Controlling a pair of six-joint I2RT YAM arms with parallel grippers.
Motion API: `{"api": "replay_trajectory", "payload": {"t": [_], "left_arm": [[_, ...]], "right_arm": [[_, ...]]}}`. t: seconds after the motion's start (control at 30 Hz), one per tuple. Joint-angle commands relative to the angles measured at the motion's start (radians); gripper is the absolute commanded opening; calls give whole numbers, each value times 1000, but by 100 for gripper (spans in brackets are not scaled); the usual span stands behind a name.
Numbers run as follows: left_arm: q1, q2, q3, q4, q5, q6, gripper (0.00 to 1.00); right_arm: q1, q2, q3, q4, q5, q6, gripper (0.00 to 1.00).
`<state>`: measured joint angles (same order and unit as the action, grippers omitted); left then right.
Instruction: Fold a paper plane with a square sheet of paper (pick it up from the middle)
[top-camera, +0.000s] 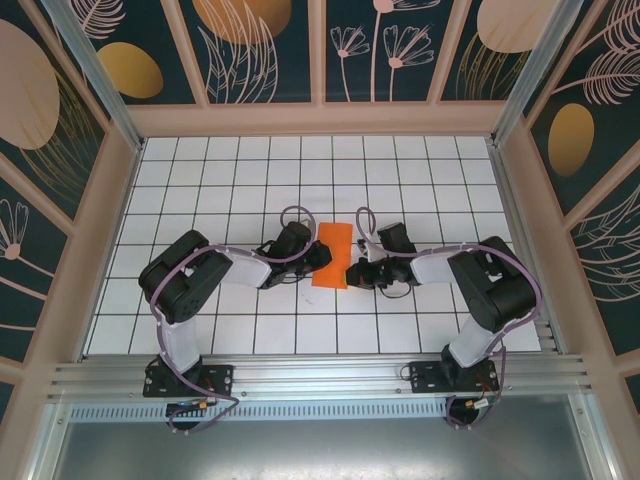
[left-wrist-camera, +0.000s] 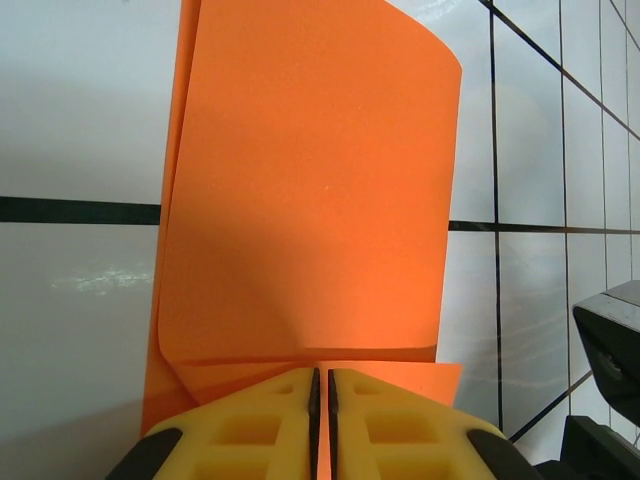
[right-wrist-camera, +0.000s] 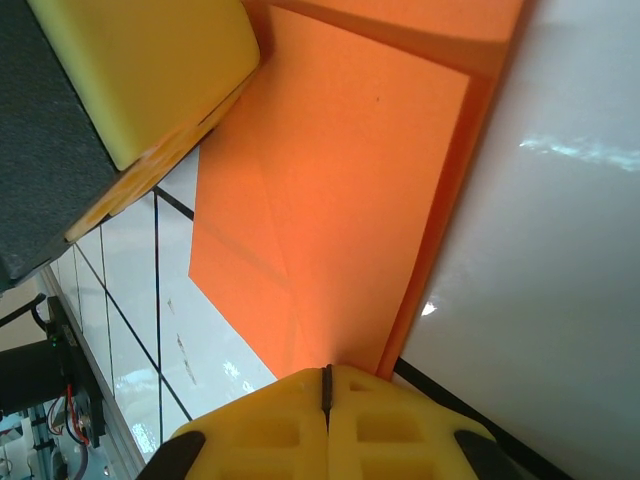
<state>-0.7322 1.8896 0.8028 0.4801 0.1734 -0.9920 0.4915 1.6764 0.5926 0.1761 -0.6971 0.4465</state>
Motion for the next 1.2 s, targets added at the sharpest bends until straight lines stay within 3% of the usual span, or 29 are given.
{"api": "replay_trajectory", "payload": {"t": [0.0, 0.17, 0.5, 0.8, 1.17], "left_arm": [[16, -8, -14, -17, -44, 18, 16], [17, 3, -2, -17, -3, 17, 16], [28, -19, 21, -69, -29, 45, 16], [78, -7, 23, -66, -8, 61, 16], [91, 8, 73, -182, -70, 72, 19]], "right_arm": [[7, 68, -35, -83, 117, -41, 5], [24, 66, -6, -142, 166, -62, 5], [87, 96, 56, -279, 323, -94, 3], [88, 92, 42, -284, 335, -98, 2], [88, 84, 55, -303, 340, -110, 1]]}}
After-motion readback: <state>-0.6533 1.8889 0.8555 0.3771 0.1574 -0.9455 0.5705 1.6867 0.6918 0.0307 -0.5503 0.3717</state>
